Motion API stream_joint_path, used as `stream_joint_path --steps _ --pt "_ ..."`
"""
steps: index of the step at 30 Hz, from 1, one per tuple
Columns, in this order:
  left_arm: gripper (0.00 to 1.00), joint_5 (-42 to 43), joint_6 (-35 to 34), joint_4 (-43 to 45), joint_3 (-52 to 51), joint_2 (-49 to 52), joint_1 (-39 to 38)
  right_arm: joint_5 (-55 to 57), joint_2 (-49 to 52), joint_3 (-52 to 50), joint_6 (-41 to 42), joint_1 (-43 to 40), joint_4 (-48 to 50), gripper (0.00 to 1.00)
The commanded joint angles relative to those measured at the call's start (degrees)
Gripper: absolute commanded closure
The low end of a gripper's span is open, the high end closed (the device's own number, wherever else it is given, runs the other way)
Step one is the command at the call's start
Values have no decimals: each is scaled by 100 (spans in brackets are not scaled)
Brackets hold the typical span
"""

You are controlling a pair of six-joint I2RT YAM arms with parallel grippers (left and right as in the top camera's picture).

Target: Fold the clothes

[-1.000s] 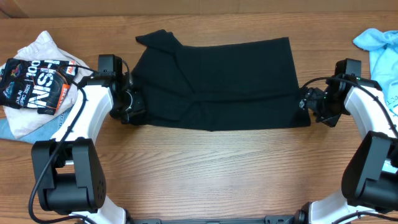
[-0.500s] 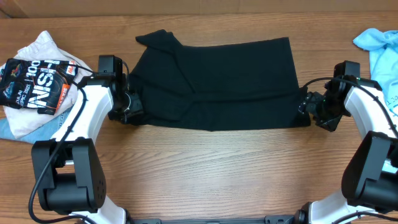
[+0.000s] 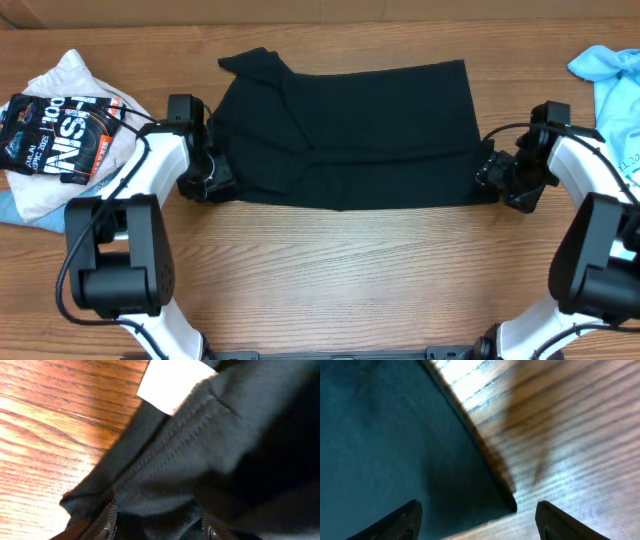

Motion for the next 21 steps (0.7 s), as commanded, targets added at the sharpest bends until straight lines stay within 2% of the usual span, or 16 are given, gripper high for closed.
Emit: stream_joint_path --steps 1,3,5,8,12,14,18,21 --pt "43 -168 17 0 -57 323 -2 50 61 0 -2 17 114 25" --pt "46 -170 15 4 -57 435 -2 44 61 2 0 17 208 33" --pt "49 -197 11 22 -57 529 2 44 63 2 0 17 240 47" --pt "53 -487 -87 -13 -57 595 22 24 85 2 -2 17 223 59" --pt "57 -732 -138 -125 -57 595 44 26 221 2 -2 17 201 60" --pt "67 -745 -136 -136 -57 595 44 26 334 0 0 17 181 61" --pt "96 -787 -140 -247 -57 595 48 55 518 0 -2 22 107 73" --pt "96 -1108 -354 -501 -57 595 68 76 531 0 0 22 -50 75"
